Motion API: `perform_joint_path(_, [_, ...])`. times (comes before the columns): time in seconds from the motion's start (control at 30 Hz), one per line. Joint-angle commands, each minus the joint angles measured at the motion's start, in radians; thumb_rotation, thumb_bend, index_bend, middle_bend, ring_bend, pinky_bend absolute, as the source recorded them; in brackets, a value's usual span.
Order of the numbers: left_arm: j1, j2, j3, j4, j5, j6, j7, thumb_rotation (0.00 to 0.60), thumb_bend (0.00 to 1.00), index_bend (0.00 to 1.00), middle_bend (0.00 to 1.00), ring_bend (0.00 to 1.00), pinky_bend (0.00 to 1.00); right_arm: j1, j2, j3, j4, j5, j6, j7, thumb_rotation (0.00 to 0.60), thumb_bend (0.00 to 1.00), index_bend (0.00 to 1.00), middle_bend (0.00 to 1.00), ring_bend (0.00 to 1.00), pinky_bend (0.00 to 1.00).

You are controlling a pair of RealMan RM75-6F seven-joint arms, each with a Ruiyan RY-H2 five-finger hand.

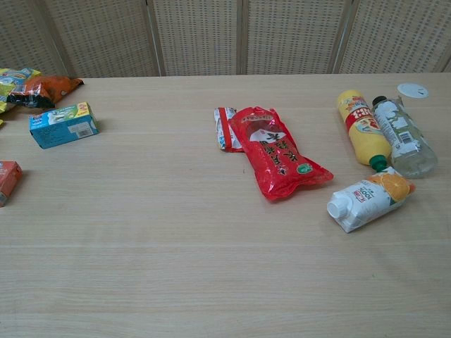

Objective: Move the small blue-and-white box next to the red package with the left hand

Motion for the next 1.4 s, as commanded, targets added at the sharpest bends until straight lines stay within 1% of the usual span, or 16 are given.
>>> perform_joint_path(0.03, [-0.005,-0.002,-0.002,0.001,-0.003,-0.006,0.001,0.555,0.23,0.00,0.00,0.00,0.00,0.000,0.000,0.000,0.001,0.002,-0.001,-0.002,0.141,0.32,0.00,0.05,0.00,0.00])
perform_joint_path(0.23, [-0.015,-0.008,-0.001,0.007,-0.023,-0.027,0.007,0.554,0.22,0.00,0.00,0.00,0.00,-0.001,0.001,-0.001,-0.003,-0.001,-0.002,0.002,0.142,0.32,0.00,0.05,0.00,0.00])
perform_joint_path(0.4, [-0.049,-0.007,-0.014,0.029,-0.089,-0.083,0.029,0.548,0.22,0.00,0.00,0.00,0.00,-0.007,-0.005,-0.005,-0.001,0.001,0.001,0.005,0.139,0.32,0.00,0.05,0.00,0.00])
perform_joint_path(0.47, [-0.079,-0.014,-0.027,0.052,-0.139,-0.128,0.031,0.523,0.22,0.00,0.00,0.00,0.00,-0.007,-0.017,-0.007,0.003,0.007,-0.001,0.006,0.142,0.32,0.00,0.05,0.00,0.00])
perform_joint_path(0.57, [-0.129,-0.035,-0.049,0.096,-0.212,-0.201,0.023,0.466,0.23,0.00,0.00,0.00,0.00,-0.003,-0.036,-0.010,0.015,0.013,-0.012,0.008,0.144,0.32,0.00,0.05,0.00,0.00])
perform_joint_path(0.7, [-0.195,-0.077,-0.062,0.158,-0.286,-0.291,0.058,0.390,0.23,0.00,0.00,0.00,0.00,0.013,-0.052,-0.004,0.032,0.027,-0.034,0.004,0.142,0.32,0.00,0.05,0.00,0.00])
perform_joint_path(0.83, [-0.263,-0.157,-0.073,0.243,-0.369,-0.364,0.090,0.346,0.23,0.00,0.00,0.00,0.00,0.034,-0.066,0.003,0.050,0.038,-0.064,0.002,0.143,0.32,0.00,0.05,0.00,0.00])
perform_joint_path(0.97, [-0.321,-0.247,-0.078,0.338,-0.427,-0.420,0.105,0.326,0.23,0.00,0.00,0.00,0.00,0.045,-0.073,0.008,0.060,0.047,-0.077,0.004,0.141,0.32,0.00,0.05,0.00,0.00])
perform_joint_path(1.1, [-0.380,-0.327,-0.075,0.424,-0.503,-0.481,0.128,0.321,0.22,0.00,0.00,0.00,0.00,0.042,-0.064,0.012,0.061,0.051,-0.071,0.007,0.145,0.32,0.00,0.05,0.00,0.00])
perform_joint_path(1.23, [-0.441,-0.409,-0.061,0.515,-0.594,-0.537,0.155,0.322,0.22,0.00,0.00,0.00,0.00,0.035,-0.048,0.012,0.058,0.056,-0.065,0.013,0.143,0.32,0.00,0.05,0.00,0.00])
perform_joint_path(1.4, [-0.494,-0.504,-0.051,0.624,-0.675,-0.580,0.159,0.325,0.22,0.00,0.00,0.00,0.00,0.025,-0.033,0.010,0.056,0.060,-0.056,0.022,0.142,0.32,0.00,0.05,0.00,0.00])
